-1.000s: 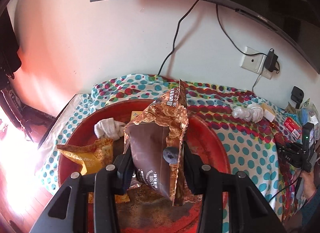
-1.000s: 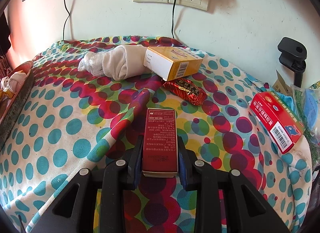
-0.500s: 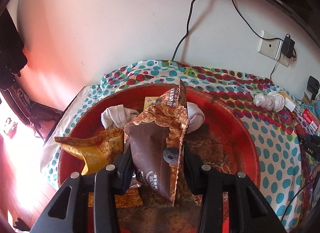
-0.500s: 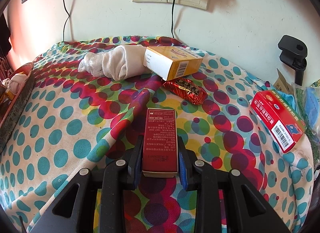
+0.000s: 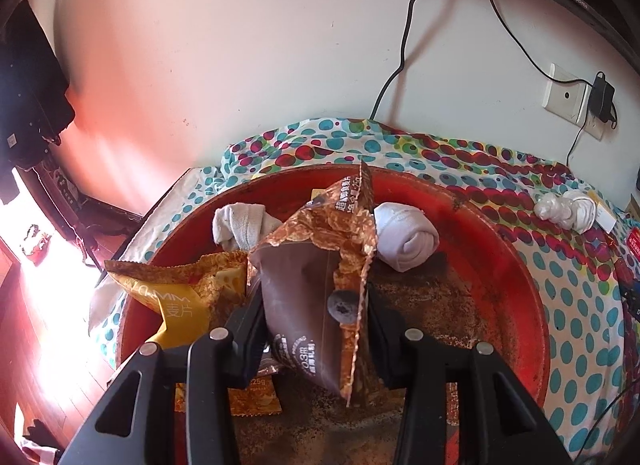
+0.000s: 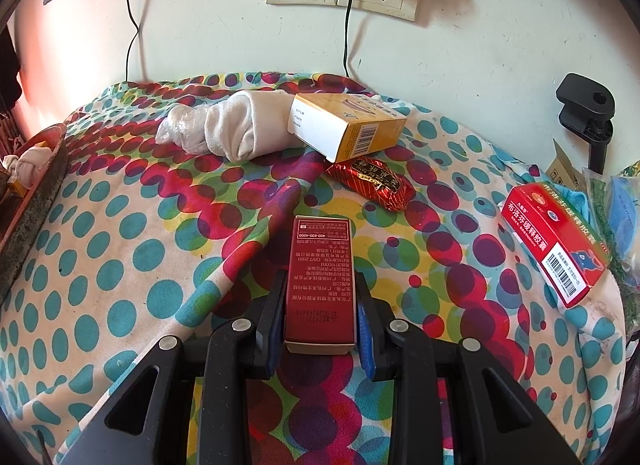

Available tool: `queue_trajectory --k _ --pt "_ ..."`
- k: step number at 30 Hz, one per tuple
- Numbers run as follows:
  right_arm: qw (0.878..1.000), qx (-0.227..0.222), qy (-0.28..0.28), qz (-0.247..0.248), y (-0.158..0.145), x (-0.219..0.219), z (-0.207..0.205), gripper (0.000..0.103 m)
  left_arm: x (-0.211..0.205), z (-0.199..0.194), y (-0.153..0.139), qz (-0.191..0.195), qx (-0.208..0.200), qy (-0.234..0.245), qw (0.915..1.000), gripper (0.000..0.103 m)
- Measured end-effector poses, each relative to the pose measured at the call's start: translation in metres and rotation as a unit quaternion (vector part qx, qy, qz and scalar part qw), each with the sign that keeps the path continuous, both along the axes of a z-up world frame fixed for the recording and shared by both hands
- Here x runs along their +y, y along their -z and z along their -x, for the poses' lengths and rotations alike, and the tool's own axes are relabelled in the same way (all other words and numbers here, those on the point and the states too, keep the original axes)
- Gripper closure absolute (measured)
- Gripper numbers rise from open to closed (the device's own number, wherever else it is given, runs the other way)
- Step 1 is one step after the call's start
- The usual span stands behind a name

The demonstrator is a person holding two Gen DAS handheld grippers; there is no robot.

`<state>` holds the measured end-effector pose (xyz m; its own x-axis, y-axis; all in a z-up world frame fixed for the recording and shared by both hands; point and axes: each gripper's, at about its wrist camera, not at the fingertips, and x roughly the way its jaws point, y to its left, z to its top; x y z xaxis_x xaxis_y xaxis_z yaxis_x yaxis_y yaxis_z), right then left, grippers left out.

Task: Organize objects
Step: 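Carry the brown wafer packet to the red tray and open the left gripper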

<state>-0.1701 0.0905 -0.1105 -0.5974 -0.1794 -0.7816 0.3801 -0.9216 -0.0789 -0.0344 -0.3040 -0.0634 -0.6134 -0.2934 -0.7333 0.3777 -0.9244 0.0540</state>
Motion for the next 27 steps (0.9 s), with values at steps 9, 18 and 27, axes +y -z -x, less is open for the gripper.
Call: queue_trajectory --k 9,18,27 --pt "1.0 0.001 -0.001 -0.001 0.0 0.0 0.001 0.075 0.004 0.002 0.0 0.006 -0.003 -0.003 1.0 0.056" --pt "1.0 0.002 0.0 -0.005 0.0 -0.001 0.001 0.075 0.013 0.002 -0.012 -0.015 -0.006 0.007 0.9998 0.049" --pt "1.0 -0.003 0.002 0.005 0.0 0.001 0.002 0.075 0.016 -0.016 -0.052 0.002 0.025 -0.009 0.9996 0.042"
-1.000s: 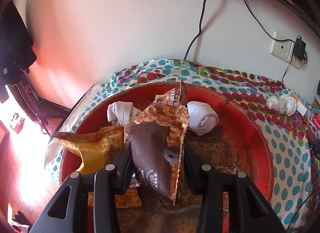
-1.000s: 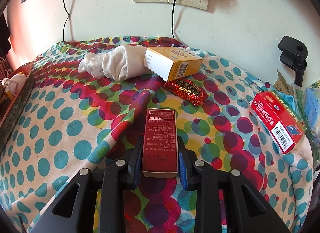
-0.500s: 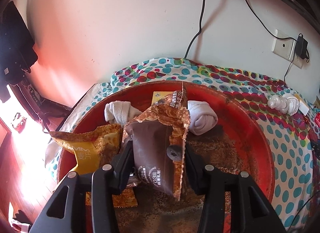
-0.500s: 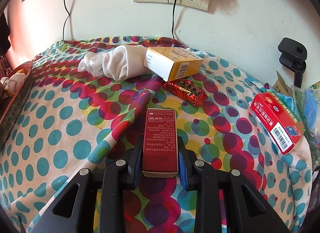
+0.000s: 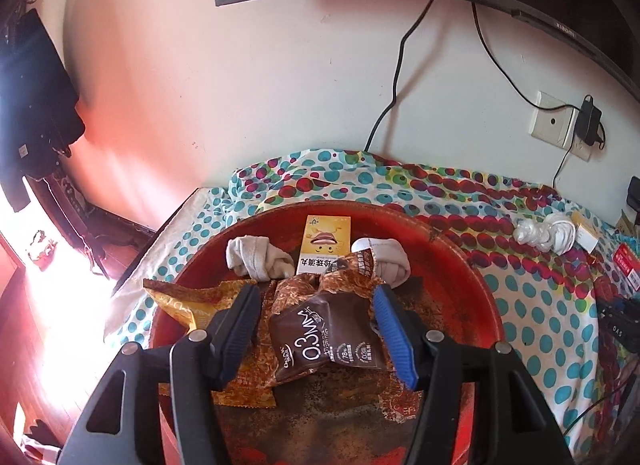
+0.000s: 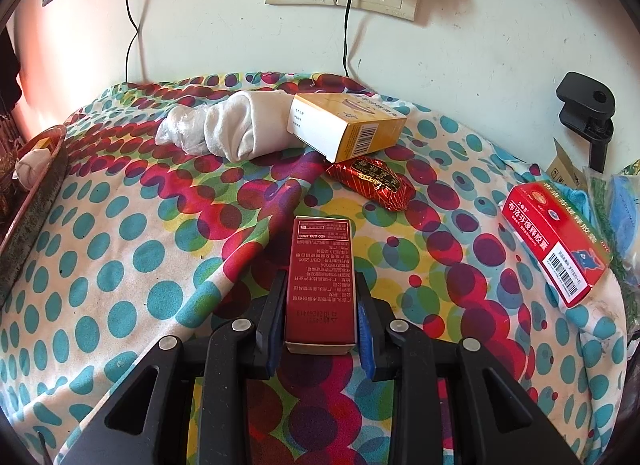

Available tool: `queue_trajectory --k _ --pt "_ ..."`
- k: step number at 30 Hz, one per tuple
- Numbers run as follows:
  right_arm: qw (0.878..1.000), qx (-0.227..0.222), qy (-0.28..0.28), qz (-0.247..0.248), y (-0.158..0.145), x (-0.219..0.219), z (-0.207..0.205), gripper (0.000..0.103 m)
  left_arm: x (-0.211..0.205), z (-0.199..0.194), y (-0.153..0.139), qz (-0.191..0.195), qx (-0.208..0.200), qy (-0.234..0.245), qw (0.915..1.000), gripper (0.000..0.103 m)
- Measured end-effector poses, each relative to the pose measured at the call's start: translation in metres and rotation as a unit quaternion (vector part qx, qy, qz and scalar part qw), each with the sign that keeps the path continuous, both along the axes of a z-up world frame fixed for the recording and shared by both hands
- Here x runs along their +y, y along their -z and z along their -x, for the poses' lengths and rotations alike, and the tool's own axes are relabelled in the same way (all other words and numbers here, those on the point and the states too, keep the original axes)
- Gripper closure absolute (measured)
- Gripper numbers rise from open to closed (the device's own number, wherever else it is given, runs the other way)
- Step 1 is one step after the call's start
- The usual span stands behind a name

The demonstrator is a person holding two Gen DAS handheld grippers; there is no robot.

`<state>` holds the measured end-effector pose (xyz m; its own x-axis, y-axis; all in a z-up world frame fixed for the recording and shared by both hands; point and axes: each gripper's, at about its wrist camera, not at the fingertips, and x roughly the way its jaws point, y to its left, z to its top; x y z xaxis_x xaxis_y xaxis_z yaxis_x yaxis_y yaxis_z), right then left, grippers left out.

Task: Organize objects
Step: 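Carry the brown wafer packet to the red tray and open the left gripper, then carry the dark red box to the red tray and release it with the right gripper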

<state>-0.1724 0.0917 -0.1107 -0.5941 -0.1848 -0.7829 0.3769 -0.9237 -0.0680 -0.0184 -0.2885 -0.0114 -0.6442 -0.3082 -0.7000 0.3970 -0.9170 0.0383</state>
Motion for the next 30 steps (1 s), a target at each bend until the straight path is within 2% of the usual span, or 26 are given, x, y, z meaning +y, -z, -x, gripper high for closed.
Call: queue_trajectory --k 5,8,11,13,18,21,24,26,30 --pt "1.0 -0.003 0.001 0.007 0.0 0.002 0.0 0.075 0.001 -0.003 -0.007 -0.022 0.004 -0.007 0.9997 0.042" --pt "1.0 0.003 0.001 -0.004 0.0 0.0 0.0 0.075 0.012 -0.002 -0.012 -0.047 0.005 0.02 0.9987 0.042" --pt "1.0 0.007 0.002 -0.01 0.0 -0.003 -0.003 0.075 0.027 -0.002 -0.018 -0.046 -0.003 0.04 0.9981 0.042" --pt "1.0 0.009 0.005 -0.012 0.0 -0.002 -0.003 0.075 0.032 -0.004 -0.023 -0.07 -0.002 0.044 0.9966 0.042" --pt "1.0 0.011 0.006 -0.017 0.001 -0.005 -0.004 0.075 0.046 -0.014 -0.043 -0.101 0.021 0.079 0.9915 0.042" --pt "1.0 0.015 0.006 -0.025 0.0 -0.01 -0.008 0.075 0.043 -0.015 -0.045 -0.109 0.021 0.067 0.9915 0.042" --pt "1.0 0.009 0.006 -0.014 0.0 -0.005 -0.006 0.075 0.039 -0.012 -0.038 -0.115 -0.001 0.054 0.9919 0.042" --pt "1.0 0.006 0.006 -0.008 0.0 -0.003 -0.005 0.075 0.037 -0.015 -0.039 -0.115 -0.001 0.048 0.9922 0.042" --pt "1.0 0.01 0.005 -0.016 0.001 -0.003 -0.003 0.075 0.04 -0.02 -0.044 -0.128 0.004 0.072 0.9891 0.042"
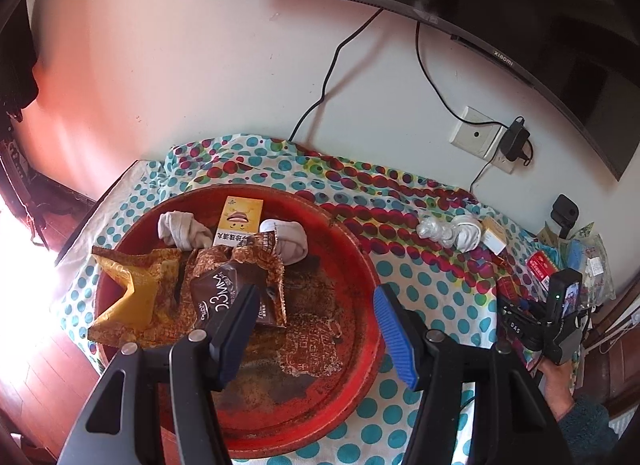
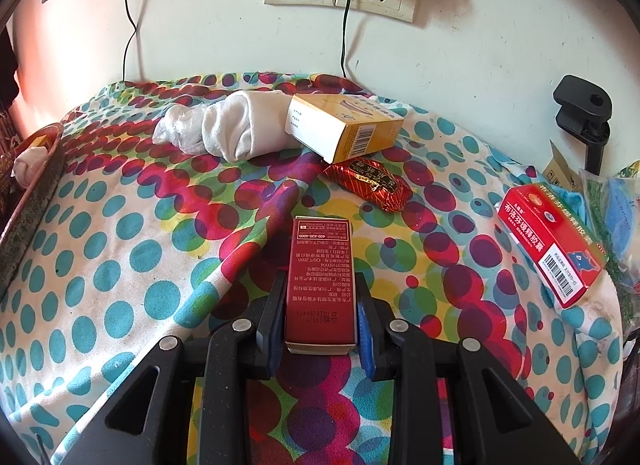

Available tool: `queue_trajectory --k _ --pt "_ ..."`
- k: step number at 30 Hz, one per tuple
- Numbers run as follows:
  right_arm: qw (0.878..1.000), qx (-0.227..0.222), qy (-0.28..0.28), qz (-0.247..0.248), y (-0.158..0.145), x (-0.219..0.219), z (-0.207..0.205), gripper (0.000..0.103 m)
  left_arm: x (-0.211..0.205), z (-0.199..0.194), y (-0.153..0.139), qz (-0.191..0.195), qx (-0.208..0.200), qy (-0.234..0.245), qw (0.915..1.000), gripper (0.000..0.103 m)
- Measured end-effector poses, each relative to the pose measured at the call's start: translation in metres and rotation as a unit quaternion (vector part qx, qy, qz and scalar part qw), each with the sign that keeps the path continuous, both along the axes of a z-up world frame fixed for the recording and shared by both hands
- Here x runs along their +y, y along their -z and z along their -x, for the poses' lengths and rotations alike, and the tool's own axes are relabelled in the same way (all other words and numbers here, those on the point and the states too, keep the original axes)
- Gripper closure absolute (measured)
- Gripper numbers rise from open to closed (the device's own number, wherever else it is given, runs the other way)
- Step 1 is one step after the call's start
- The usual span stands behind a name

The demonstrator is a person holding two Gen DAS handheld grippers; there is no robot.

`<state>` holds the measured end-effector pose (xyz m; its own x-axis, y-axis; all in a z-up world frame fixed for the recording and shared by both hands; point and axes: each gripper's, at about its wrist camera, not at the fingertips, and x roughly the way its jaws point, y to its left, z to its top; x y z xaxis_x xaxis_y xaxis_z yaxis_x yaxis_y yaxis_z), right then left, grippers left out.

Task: Organize objects
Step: 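Carry the dark red box to the red tray and release it with the right gripper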

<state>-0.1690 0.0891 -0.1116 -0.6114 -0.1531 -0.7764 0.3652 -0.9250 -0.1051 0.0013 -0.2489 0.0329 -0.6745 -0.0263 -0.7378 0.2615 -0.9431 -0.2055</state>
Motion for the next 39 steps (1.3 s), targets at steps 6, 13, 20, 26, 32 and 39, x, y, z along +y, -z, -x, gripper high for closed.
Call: queue_trajectory --k 6,13,20,26,32,39 --pt "1.0 0.001 0.001 -0.002 0.0 -0.001 -0.001 0.075 0.005 -0.008 -0.015 -0.008 0.015 0.015 0.9998 0.042" --pt "1.0 0.001 0.002 0.0 0.0 -0.003 -0.002 0.075 -0.005 -0.029 -0.038 0.01 0.044 0.001 0.999 0.042" --pt "1.0 0.005 -0.005 -0.006 0.0 -0.004 -0.002 0.075 -0.02 -0.041 -0.047 0.013 0.056 -0.028 0.998 0.039" --pt "1.0 0.008 0.007 0.006 -0.003 -0.001 -0.005 0.075 -0.01 -0.036 -0.045 0.019 0.049 -0.011 0.9986 0.039" --pt "0.999 0.028 0.002 0.024 -0.031 -0.004 -0.012 0.075 -0.004 -0.038 -0.048 0.026 0.053 -0.005 0.9982 0.039" --pt "0.993 0.04 -0.094 0.062 -0.076 -0.071 -0.039 0.075 -0.016 -0.043 -0.051 0.024 0.057 -0.028 0.9977 0.039"
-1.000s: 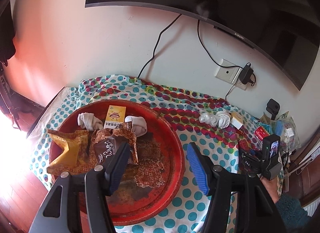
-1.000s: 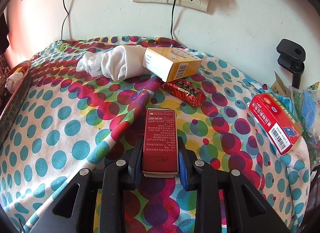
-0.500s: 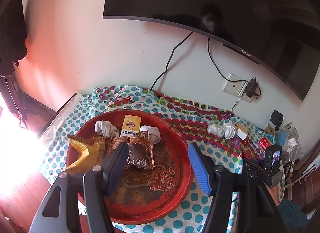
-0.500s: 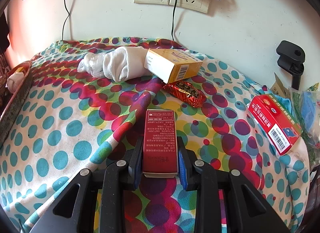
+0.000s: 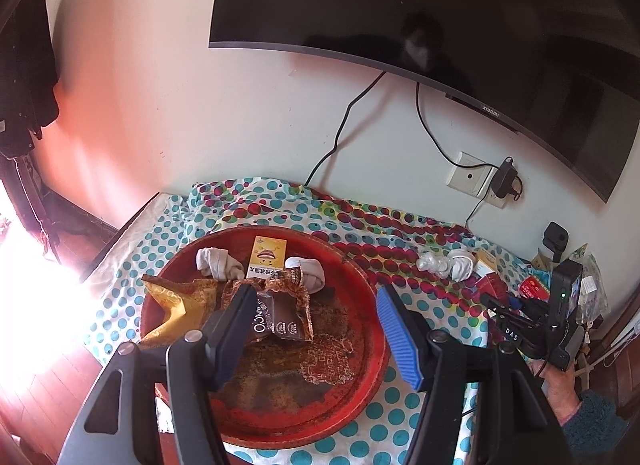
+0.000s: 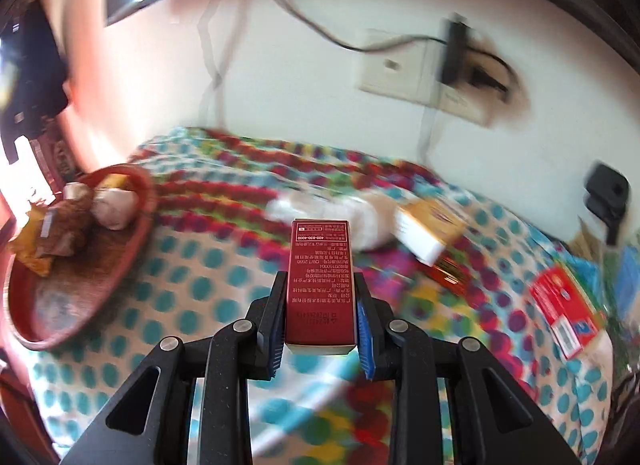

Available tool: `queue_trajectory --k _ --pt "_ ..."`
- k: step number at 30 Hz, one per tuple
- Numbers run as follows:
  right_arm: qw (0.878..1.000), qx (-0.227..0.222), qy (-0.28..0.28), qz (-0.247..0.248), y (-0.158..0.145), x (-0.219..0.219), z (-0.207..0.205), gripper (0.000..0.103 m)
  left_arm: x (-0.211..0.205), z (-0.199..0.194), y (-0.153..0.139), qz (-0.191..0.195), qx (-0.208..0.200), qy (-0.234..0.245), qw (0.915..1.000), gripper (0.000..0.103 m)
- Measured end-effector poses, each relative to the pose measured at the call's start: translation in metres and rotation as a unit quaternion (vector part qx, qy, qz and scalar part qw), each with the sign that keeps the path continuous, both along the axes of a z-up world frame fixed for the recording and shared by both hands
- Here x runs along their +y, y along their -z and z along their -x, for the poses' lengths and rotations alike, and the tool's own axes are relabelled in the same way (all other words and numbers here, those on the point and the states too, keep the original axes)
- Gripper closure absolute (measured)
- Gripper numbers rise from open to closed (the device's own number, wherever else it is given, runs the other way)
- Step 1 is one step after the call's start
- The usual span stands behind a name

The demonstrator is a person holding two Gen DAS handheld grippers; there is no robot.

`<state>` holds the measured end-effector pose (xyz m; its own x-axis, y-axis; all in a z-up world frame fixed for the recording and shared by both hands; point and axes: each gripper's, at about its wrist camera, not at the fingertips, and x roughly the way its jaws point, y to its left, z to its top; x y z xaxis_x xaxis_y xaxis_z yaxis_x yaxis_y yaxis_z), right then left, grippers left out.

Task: Organize objects
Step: 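Carry the dark red box to the red tray and release it with the right gripper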

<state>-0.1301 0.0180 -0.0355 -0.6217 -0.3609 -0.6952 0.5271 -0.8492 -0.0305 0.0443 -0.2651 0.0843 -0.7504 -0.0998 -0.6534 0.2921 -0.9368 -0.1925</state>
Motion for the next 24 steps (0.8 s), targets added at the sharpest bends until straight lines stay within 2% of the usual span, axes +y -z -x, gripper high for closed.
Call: queue_trajectory --k 5,9,12,18,24 --pt "0.995 -0.037 -0.09 0.039 -0.012 -0.074 -0.016 0.075 -0.009 -0.007 -0.005 -0.014 0.013 -0.011 0.9998 0.039" --pt "0.989 -0.057 -0.134 0.026 -0.002 -0.13 -0.026 0.075 -0.017 -0.007 -0.005 -0.008 0.011 -0.026 0.9996 0.039" --pt "0.986 -0.076 -0.147 0.003 0.019 -0.162 -0.025 0.075 -0.023 -0.007 -0.001 -0.005 0.0 -0.039 0.9992 0.039" --pt "0.983 -0.084 -0.159 -0.035 0.042 -0.202 -0.025 0.075 -0.036 -0.014 -0.002 -0.021 0.01 -0.051 0.9985 0.039" --pt "0.98 -0.109 -0.163 -0.039 0.057 -0.218 -0.025 0.075 -0.033 -0.012 -0.001 -0.032 0.008 -0.041 0.9986 0.039"
